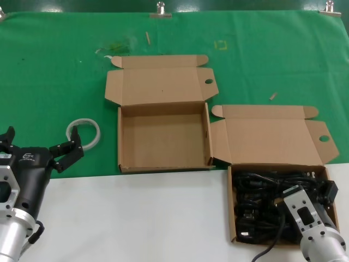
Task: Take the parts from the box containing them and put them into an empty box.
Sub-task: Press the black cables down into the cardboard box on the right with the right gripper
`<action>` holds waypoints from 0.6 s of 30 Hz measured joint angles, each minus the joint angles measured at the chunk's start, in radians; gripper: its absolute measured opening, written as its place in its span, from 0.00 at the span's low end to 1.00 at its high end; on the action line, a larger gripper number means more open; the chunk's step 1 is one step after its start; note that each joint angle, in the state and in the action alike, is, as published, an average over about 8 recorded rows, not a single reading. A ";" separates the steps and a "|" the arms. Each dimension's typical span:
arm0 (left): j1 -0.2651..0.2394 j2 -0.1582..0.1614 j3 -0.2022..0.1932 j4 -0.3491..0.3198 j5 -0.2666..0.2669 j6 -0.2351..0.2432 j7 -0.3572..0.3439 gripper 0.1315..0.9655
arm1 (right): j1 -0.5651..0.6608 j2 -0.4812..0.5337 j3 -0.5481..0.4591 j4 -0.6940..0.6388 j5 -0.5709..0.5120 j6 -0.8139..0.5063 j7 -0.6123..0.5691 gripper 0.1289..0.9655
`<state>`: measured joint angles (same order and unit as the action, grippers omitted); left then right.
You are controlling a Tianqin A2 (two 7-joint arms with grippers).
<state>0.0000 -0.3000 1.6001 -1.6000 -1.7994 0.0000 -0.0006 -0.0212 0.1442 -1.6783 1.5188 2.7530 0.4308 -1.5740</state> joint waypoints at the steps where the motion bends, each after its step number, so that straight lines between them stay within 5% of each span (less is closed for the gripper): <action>1: 0.000 0.000 0.000 0.000 0.000 0.000 0.000 1.00 | -0.001 0.000 0.000 0.002 0.000 0.001 0.002 0.94; 8: 0.000 0.000 0.000 0.000 0.000 0.000 0.000 1.00 | -0.007 0.000 -0.004 0.015 0.000 0.005 0.012 0.91; 18: 0.000 0.000 0.000 0.000 0.000 0.000 0.000 1.00 | -0.017 0.000 -0.005 0.040 0.000 0.021 0.014 0.72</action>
<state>0.0000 -0.3000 1.6001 -1.6000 -1.7994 0.0000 -0.0006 -0.0380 0.1440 -1.6829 1.5585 2.7530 0.4518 -1.5598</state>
